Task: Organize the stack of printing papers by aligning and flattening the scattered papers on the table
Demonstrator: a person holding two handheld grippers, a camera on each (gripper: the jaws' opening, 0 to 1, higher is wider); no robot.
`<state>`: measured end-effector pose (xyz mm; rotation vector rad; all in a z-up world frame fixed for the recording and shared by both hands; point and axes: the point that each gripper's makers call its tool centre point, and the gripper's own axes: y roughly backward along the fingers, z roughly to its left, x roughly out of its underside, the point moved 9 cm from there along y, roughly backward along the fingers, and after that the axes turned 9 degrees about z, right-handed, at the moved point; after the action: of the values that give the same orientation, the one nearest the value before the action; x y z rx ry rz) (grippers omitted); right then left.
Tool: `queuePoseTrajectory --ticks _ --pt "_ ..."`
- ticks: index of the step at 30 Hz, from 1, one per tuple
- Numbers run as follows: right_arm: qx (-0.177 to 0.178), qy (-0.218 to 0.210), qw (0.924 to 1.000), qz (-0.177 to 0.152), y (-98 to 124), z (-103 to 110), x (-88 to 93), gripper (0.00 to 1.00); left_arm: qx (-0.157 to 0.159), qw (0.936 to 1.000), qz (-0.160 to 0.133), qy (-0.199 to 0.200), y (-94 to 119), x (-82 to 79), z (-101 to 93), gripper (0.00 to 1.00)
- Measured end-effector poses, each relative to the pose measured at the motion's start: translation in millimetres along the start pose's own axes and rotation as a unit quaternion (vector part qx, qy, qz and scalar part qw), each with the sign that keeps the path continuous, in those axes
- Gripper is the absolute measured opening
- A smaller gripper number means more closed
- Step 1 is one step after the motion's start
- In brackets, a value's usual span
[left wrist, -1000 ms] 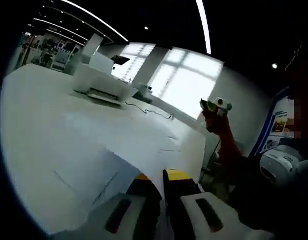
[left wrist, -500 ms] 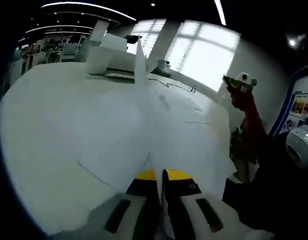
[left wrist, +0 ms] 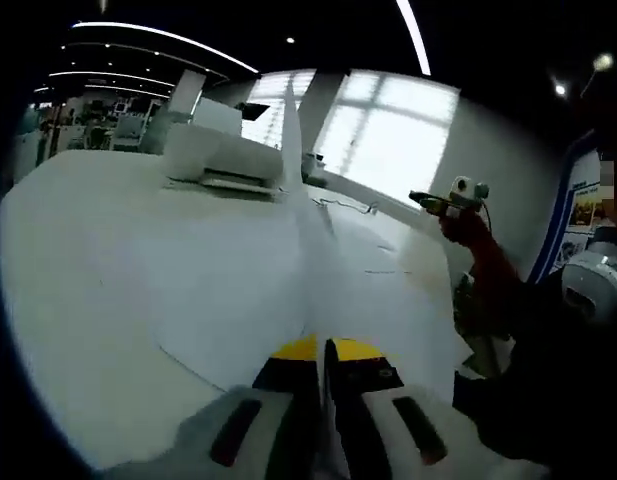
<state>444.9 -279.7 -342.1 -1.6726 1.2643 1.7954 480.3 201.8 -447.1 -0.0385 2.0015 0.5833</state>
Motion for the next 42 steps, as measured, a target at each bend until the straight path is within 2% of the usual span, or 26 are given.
queuePoseTrajectory --ticks 2,4,7,10,16,24,36,42 --pt "0.022 -0.006 0.9997 0.006 1 -10 6.7 0.23 -0.003 0.9999 -0.01 -0.013 1 -1.7 -3.7 0.06" --pt "0.045 -0.014 0.9987 0.019 2 -20 14.7 0.26 -0.003 0.9999 -0.012 -0.005 0 -1.3 -1.5 0.06" --pt "0.073 -0.026 0.9964 0.035 1 -35 27.7 0.3 -0.011 0.9999 -0.002 -0.004 -3 -0.1 1.8 0.06" --pt "0.081 -0.042 0.9949 0.043 -1 -46 39.5 0.36 -0.02 0.9998 0.0 -0.005 -4 0.6 2.7 0.06" --pt "0.106 -0.056 0.9905 0.067 -3 -62 57.1 0.48 -0.017 0.9997 -0.012 -0.013 -2 0.3 1.1 0.06" --pt "0.108 -0.058 0.9881 0.092 -12 -73 68.8 0.68 -0.007 0.9997 -0.022 -0.011 -1 -0.8 1.1 0.06" --pt "0.096 -0.072 0.986 0.116 -32 -82 80.8 0.76 0.008 0.999 -0.042 -0.007 4 -3.2 0.5 0.06" --pt "0.085 -0.069 0.9857 0.128 -47 -85 84.5 0.8 0.006 0.999 -0.043 -0.011 3 -2.8 0.2 0.06"
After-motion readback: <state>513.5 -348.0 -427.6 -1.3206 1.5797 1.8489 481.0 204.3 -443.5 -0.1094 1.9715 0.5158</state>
